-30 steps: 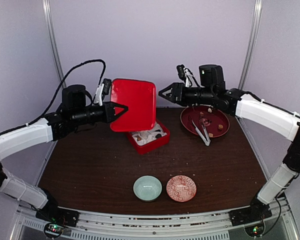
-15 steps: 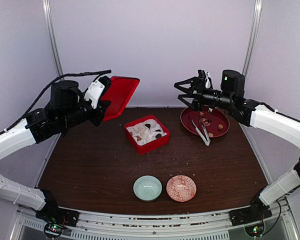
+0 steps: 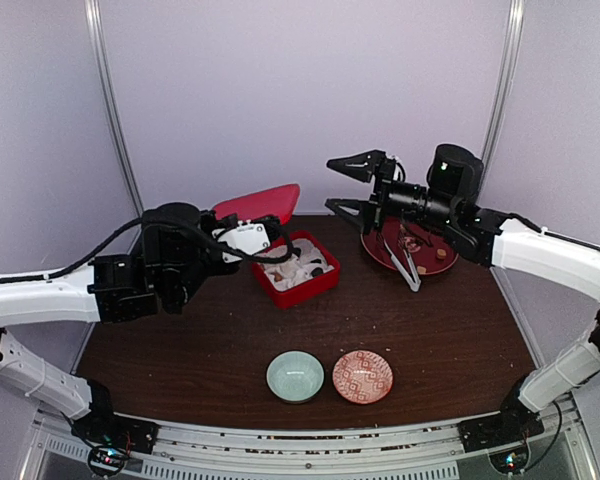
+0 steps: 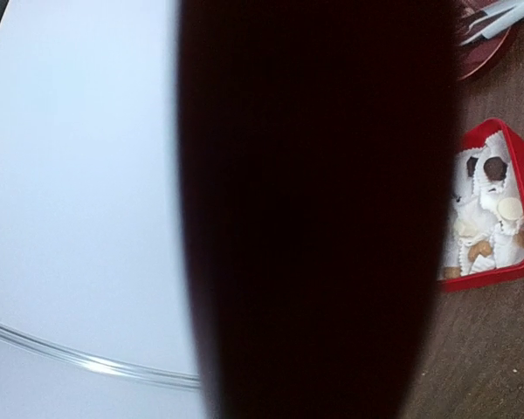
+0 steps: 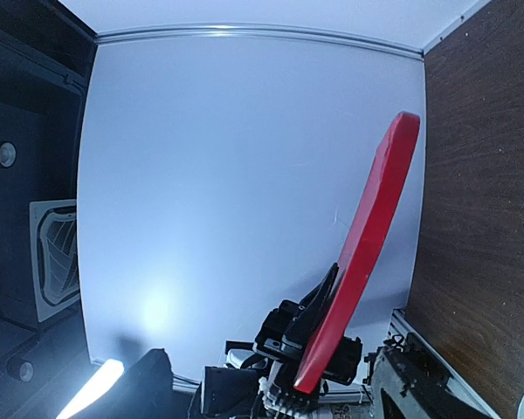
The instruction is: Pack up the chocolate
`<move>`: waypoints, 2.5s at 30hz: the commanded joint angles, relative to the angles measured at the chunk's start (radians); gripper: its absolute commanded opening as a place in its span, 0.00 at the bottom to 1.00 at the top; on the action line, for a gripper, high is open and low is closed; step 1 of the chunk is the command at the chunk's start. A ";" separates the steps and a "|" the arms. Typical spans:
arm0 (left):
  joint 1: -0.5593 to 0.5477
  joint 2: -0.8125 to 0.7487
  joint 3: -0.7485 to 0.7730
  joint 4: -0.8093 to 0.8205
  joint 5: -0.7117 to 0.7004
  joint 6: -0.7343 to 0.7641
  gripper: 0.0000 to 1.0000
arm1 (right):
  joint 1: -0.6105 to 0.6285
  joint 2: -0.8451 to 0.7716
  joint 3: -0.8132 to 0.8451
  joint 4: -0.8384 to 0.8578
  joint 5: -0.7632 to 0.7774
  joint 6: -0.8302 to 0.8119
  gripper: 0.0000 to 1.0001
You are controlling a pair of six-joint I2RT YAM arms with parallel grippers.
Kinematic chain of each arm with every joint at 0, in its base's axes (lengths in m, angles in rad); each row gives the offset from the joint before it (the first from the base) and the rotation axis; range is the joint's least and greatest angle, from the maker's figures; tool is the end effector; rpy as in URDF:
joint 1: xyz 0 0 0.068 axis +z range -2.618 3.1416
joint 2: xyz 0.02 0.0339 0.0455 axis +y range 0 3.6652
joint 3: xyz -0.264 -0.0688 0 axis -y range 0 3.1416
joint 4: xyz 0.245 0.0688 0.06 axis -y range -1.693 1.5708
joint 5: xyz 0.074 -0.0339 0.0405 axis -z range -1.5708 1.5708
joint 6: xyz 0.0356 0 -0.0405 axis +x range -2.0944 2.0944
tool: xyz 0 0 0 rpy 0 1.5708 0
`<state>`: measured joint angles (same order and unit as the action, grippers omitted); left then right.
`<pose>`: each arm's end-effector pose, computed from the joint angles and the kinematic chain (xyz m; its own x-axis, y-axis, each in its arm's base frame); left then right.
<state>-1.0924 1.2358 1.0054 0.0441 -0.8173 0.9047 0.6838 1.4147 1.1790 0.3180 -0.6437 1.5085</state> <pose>0.1529 -0.2385 0.3471 0.1655 0.8495 -0.5010 0.2385 0.4585 0.8561 0.2449 0.2271 0.3838 -0.9631 0.2449 -0.1113 -0.1239 -0.0368 0.9916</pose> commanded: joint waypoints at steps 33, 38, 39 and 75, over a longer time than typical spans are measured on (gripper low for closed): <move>-0.120 0.085 -0.090 0.451 -0.190 0.331 0.56 | 0.014 0.304 0.164 0.304 -0.043 0.139 0.03; -0.121 0.010 -0.087 0.166 -0.126 0.058 0.73 | -0.073 0.346 0.247 0.251 -0.105 0.064 0.02; -0.122 -0.007 -0.080 0.107 -0.103 -0.012 0.75 | -0.090 0.361 0.263 0.243 -0.124 0.049 0.02; 0.762 0.989 0.991 -0.427 1.381 -1.191 0.82 | -0.491 0.138 -0.037 -0.032 -0.352 -0.419 0.00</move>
<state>-0.3290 2.1159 1.8034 -0.3038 0.4549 -0.2733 0.2249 1.6329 1.1706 0.3439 -0.9825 1.1831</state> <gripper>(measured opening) 0.814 0.081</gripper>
